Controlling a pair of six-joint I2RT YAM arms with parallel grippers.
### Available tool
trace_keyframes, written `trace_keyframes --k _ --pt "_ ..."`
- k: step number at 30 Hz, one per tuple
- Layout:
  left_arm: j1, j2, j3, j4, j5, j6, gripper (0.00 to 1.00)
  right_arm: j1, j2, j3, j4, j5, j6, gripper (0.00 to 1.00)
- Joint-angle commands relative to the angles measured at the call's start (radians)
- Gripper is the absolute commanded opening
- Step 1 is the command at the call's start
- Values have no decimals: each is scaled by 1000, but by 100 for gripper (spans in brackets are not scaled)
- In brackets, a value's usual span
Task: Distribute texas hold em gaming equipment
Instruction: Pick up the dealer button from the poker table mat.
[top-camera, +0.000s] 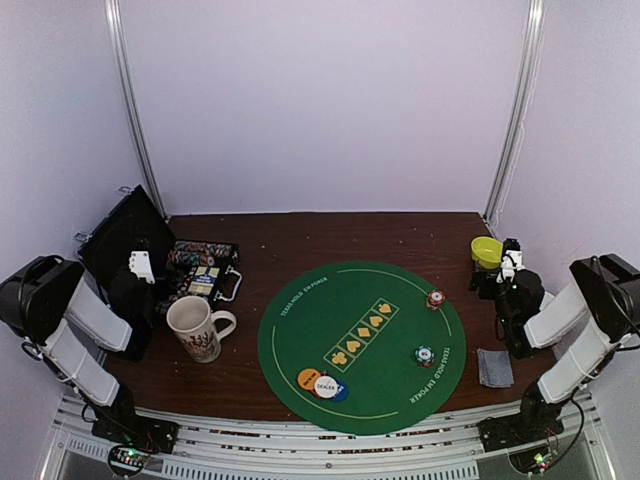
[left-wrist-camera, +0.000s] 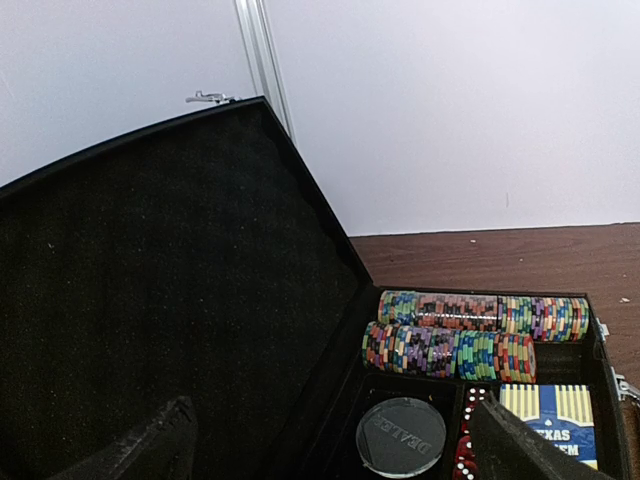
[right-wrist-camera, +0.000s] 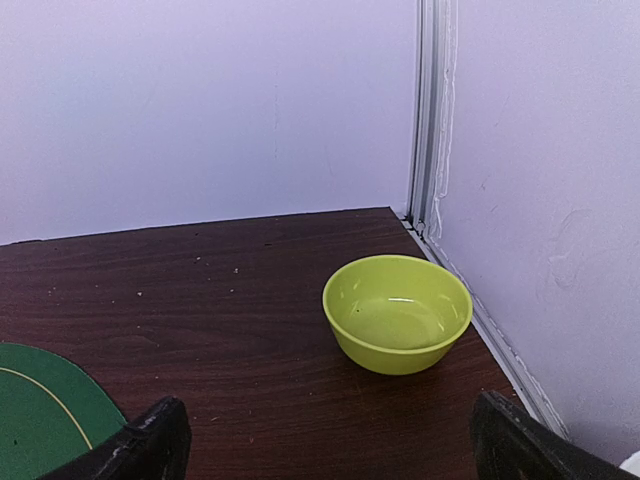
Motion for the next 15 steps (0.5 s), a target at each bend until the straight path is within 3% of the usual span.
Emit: trace_keyframes --k 1,6,10,11,14,15 --pt "6 -18 12 38 -14 -15 98 -6 -4 10 2 14 6 100" --pt "5 -32 -55 121 -20 -17 98 -7 -2 10 2 13 5 100" --pt "-12 -38 -129 276 -15 20 98 -17 -24 22 -26 4 11 100" --pt "-31 -71 -119 248 -77 25 98 -17 -65 38 -82 12 14 100" --pt "-45 -268 -22 -120 -160 -4 98 -17 -209 176 -443 52 50 100" --pt "-46 -309 38 -193 -178 12 98 -17 -243 213 -495 21 53 100"
